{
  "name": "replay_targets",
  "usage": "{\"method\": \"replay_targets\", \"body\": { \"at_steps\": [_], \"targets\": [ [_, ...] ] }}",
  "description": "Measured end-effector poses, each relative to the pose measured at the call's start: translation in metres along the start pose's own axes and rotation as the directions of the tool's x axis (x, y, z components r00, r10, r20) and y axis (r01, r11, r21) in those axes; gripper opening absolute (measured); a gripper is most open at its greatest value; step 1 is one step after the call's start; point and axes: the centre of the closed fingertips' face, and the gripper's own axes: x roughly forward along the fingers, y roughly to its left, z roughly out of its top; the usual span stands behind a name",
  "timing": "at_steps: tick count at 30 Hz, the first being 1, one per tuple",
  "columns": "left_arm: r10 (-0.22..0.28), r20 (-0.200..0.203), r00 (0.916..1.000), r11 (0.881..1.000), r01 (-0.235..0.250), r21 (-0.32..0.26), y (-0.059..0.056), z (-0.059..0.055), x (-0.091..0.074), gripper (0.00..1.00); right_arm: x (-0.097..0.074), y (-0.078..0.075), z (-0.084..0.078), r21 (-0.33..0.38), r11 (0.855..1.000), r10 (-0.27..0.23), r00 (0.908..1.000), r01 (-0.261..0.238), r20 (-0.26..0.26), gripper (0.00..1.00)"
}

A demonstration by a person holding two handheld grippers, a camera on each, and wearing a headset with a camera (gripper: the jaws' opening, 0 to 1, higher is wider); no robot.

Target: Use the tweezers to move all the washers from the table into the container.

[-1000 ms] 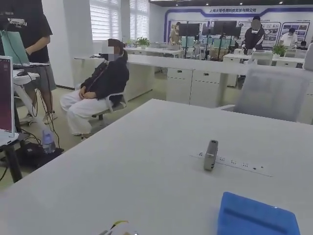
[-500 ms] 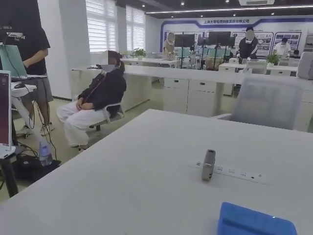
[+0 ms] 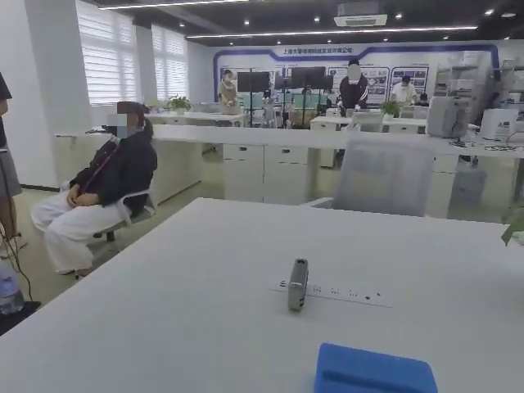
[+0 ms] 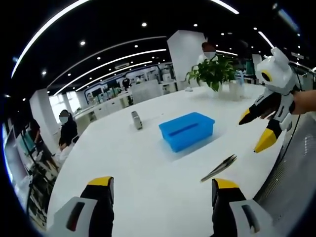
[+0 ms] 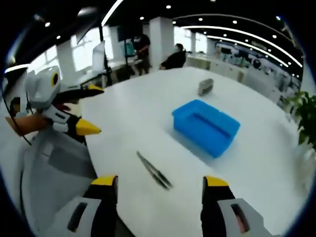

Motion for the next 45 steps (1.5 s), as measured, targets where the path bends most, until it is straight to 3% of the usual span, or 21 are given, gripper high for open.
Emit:
{"method": "replay_targets", "body": {
  "at_steps": [4, 7, 10, 13, 14, 17, 21, 25, 32, 45],
  "targets": [
    [-0.041, 0.031, 0.9987, 0.999, 0.041, -0.019, -0.007, 0.006, -0.001, 0.87, -0.014, -0.01, -0.003, 0.056, 0.996, -0.068, 0.9962, 0.065, 0.055, 0.73],
    [-0.059, 0.056, 0.9967, 0.998, 0.06, -0.02, -0.012, 0.01, -0.002, 0.88, -0.025, -0.017, -0.005, 0.11, 0.987, -0.132, 0.9851, 0.12, 0.11, 0.79],
    [-0.057, 0.047, 0.9973, 0.998, 0.058, -0.006, -0.012, 0.009, -0.002, 0.89, -0.032, -0.022, -0.006, 0.139, 0.978, -0.179, 0.9713, 0.157, 0.157, 0.85],
    [-0.048, 0.06, 0.997, 0.999, 0.048, -0.001, -0.01, 0.012, -0.003, 0.87, -0.035, -0.026, -0.006, 0.151, 0.974, -0.193, 0.9691, 0.17, 0.154, 0.9],
    [-0.045, 0.065, 0.9969, 0.999, 0.046, -0.004, -0.009, 0.013, -0.004, 0.87, -0.036, -0.028, -0.002, 0.135, 0.975, -0.2, 0.9634, 0.177, 0.179, 0.9],
    [-0.038, 0.055, 0.9978, 0.999, 0.038, -0.003, -0.007, 0.012, -0.004, 0.87, -0.034, -0.031, -0.008, 0.138, 0.972, -0.209, 0.9659, 0.188, 0.153, 0.94],
    [-0.04, 0.048, 0.998, 0.999, 0.04, -0.007, -0.006, 0.013, -0.005, 0.87, -0.032, -0.03, -0.008, 0.149, 0.973, -0.2, 0.9672, 0.177, 0.157, 0.94],
    [-0.041, 0.032, 0.9987, 0.999, 0.041, 0.006, -0.007, 0.011, -0.005, 0.87, -0.032, -0.033, -0.007, 0.138, 0.971, -0.216, 0.9638, 0.196, 0.156, 0.9],
    [-0.035, 0.024, 0.9991, 0.999, 0.036, -0.025, -0.004, 0.01, -0.008, 0.88, -0.033, -0.038, -0.009, 0.186, 0.963, -0.224, 0.9623, 0.195, 0.154, 0.91],
    [-0.026, 0.026, 0.9993, 0.999, 0.027, -0.037, -0.001, 0.018, -0.013, 0.87, -0.03, -0.04, -0.015, 0.186, 0.961, -0.231, 0.9644, 0.206, 0.128, 0.89]
  ]
}}
